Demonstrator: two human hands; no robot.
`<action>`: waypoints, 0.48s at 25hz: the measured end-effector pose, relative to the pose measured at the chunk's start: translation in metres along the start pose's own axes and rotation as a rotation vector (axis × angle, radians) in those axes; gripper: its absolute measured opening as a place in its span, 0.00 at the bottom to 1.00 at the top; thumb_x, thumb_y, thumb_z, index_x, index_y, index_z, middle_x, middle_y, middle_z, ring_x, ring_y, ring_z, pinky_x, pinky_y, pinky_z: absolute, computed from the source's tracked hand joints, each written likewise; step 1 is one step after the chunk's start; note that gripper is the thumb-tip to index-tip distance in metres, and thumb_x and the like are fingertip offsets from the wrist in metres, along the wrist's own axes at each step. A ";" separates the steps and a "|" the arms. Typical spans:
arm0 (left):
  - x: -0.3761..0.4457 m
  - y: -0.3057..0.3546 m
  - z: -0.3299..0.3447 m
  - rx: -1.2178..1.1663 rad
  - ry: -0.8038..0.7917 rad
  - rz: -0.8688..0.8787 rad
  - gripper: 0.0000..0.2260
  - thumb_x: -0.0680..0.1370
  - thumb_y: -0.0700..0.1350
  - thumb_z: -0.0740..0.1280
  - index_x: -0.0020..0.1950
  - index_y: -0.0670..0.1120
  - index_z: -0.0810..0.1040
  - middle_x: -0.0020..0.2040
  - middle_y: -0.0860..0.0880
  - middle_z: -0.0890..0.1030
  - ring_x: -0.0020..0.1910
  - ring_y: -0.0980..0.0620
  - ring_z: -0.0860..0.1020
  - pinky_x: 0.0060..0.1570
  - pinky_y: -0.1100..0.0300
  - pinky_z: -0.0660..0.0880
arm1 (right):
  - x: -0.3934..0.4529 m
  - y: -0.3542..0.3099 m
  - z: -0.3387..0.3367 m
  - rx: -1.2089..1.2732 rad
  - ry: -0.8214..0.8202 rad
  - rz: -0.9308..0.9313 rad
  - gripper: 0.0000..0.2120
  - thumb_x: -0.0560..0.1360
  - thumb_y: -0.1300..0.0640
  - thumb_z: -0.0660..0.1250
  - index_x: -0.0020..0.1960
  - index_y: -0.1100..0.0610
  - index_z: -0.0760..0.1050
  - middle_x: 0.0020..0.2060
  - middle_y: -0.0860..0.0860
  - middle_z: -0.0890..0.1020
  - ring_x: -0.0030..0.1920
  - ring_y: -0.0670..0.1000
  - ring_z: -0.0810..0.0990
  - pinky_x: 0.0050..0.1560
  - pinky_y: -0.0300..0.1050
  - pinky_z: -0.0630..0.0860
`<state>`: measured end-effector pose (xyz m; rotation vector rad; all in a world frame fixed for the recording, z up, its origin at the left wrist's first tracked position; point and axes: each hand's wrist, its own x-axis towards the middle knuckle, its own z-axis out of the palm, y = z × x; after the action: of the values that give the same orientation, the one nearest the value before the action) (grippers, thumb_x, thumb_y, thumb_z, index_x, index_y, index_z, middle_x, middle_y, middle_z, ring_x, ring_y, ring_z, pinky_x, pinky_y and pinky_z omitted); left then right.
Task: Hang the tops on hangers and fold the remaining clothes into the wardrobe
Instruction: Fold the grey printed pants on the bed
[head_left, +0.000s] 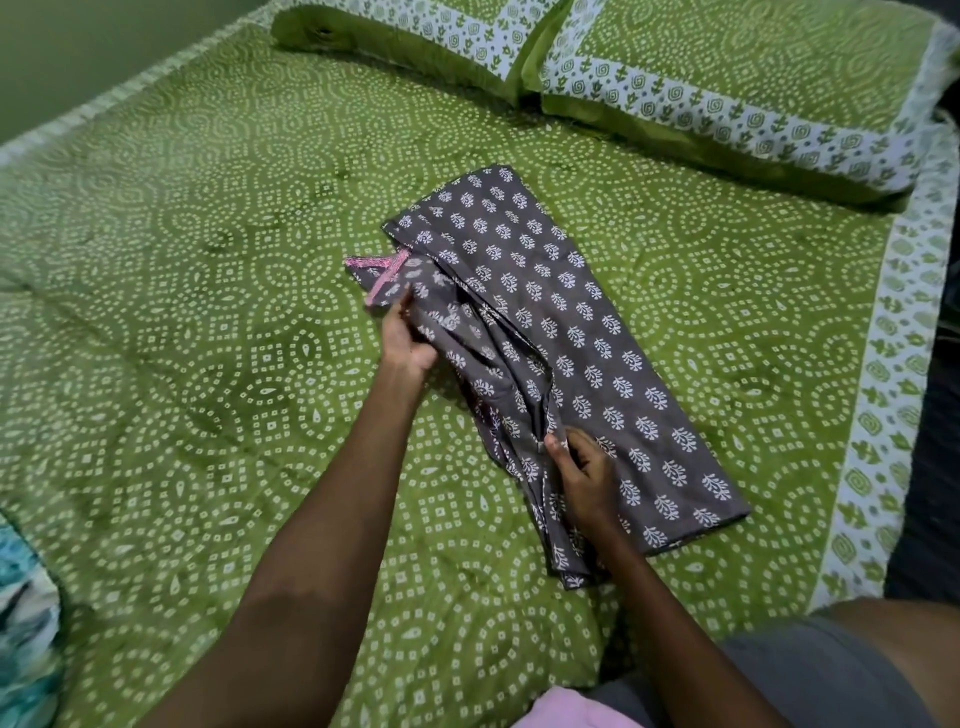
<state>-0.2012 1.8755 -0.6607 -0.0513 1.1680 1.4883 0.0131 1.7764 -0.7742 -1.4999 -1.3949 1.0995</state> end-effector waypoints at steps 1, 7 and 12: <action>0.003 0.013 -0.007 -0.009 0.019 0.031 0.06 0.75 0.45 0.69 0.48 0.43 0.78 0.47 0.42 0.83 0.47 0.43 0.79 0.54 0.45 0.74 | -0.001 -0.001 0.000 0.002 -0.007 0.001 0.27 0.71 0.38 0.61 0.51 0.62 0.80 0.48 0.54 0.82 0.49 0.50 0.80 0.50 0.42 0.74; -0.002 0.049 -0.092 -0.022 0.029 0.176 0.05 0.73 0.43 0.68 0.48 0.44 0.78 0.44 0.45 0.84 0.41 0.48 0.82 0.51 0.49 0.78 | -0.001 -0.009 -0.002 -0.031 0.006 -0.007 0.21 0.72 0.44 0.66 0.53 0.60 0.80 0.49 0.51 0.83 0.50 0.50 0.80 0.52 0.41 0.75; -0.022 0.072 -0.179 0.211 0.217 0.274 0.06 0.76 0.38 0.63 0.51 0.44 0.76 0.45 0.46 0.83 0.34 0.57 0.80 0.30 0.66 0.76 | -0.002 -0.009 0.000 -0.035 0.013 0.090 0.26 0.68 0.38 0.66 0.54 0.57 0.80 0.52 0.50 0.82 0.52 0.50 0.79 0.56 0.48 0.75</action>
<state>-0.3487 1.7539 -0.6920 0.0975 1.5513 1.6179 0.0108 1.7754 -0.7658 -1.6059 -1.3558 1.1229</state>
